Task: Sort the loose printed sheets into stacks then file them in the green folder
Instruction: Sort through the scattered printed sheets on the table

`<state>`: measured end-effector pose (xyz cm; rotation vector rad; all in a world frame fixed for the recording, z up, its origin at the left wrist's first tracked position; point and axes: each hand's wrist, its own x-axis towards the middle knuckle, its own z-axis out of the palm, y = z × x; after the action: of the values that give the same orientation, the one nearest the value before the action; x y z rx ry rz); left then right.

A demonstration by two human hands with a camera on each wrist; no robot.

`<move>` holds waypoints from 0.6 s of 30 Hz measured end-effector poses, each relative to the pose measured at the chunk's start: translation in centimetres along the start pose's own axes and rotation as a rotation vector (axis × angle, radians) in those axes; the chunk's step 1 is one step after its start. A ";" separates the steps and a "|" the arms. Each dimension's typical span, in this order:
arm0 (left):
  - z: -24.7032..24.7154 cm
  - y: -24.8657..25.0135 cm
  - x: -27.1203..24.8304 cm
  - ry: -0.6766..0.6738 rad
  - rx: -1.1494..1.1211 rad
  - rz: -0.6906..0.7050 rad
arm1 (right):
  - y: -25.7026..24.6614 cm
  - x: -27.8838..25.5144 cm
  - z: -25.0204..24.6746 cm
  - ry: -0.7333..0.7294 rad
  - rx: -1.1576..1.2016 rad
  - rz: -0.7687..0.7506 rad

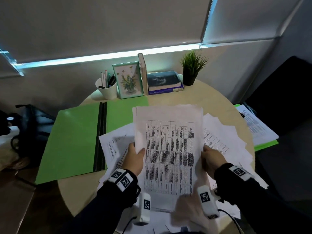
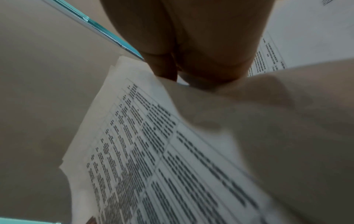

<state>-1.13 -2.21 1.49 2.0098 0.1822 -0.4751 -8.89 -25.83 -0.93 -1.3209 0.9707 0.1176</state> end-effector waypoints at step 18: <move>-3.1 -4.1 2.1 0.014 0.323 -0.047 | 2.0 2.0 -1.5 0.186 -0.640 -0.078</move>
<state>0.20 2.32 -1.42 2.3292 0.1701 -0.5475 -9.57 -27.34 -3.65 -1.9819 1.0810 0.2642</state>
